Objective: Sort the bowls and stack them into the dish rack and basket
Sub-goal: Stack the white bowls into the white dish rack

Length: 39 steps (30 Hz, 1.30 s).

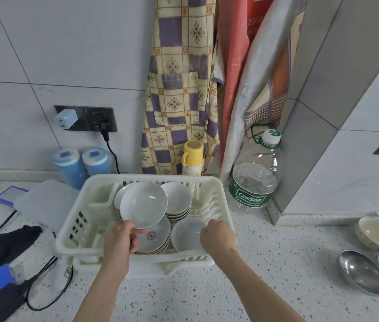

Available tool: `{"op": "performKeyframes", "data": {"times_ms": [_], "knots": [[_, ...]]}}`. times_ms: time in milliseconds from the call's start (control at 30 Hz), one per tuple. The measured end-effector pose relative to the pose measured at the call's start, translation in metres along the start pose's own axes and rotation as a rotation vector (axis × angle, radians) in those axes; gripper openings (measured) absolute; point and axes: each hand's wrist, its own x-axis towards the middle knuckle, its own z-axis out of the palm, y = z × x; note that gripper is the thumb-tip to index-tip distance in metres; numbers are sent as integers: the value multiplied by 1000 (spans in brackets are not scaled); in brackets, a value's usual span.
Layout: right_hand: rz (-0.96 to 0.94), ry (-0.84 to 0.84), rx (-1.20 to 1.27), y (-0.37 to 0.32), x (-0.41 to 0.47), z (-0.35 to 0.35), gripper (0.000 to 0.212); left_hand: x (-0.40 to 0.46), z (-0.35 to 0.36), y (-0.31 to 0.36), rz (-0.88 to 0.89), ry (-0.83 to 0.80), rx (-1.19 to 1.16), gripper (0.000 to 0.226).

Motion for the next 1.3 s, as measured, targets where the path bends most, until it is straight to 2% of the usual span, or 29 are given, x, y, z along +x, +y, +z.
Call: {"op": "performKeyframes", "data": {"times_ms": [100,167,300,367,433,567,767,933,1033,1200,1300], "knots": [[-29,205,325,10,-5,4,23,-3,2,4,-2,-6,58,14],[-2,250,629,16,-6,-2,21,-5,6,7,-4,-24,121,15],[105,143,1211,26,-4,-17,20,-11,26,9,-26,-75,231,16],[95,72,1305,30,-6,-21,20,-15,39,6,-32,-101,275,16],[59,61,1261,31,-7,-20,20,-18,51,1,-41,-130,325,16],[-33,102,983,30,-8,-14,19,-19,63,-10,-60,-165,419,18],[-92,133,737,29,-6,-6,24,-17,63,-21,-90,-214,545,21],[-25,143,668,25,-4,-4,20,-16,62,-23,-28,-253,651,12],[11,166,625,23,-5,-4,20,-20,63,-23,67,-287,708,23],[41,163,590,19,-3,-4,17,-33,60,-25,68,-315,652,20],[64,162,613,19,-4,-3,18,-37,60,-25,34,-302,652,8]]}}
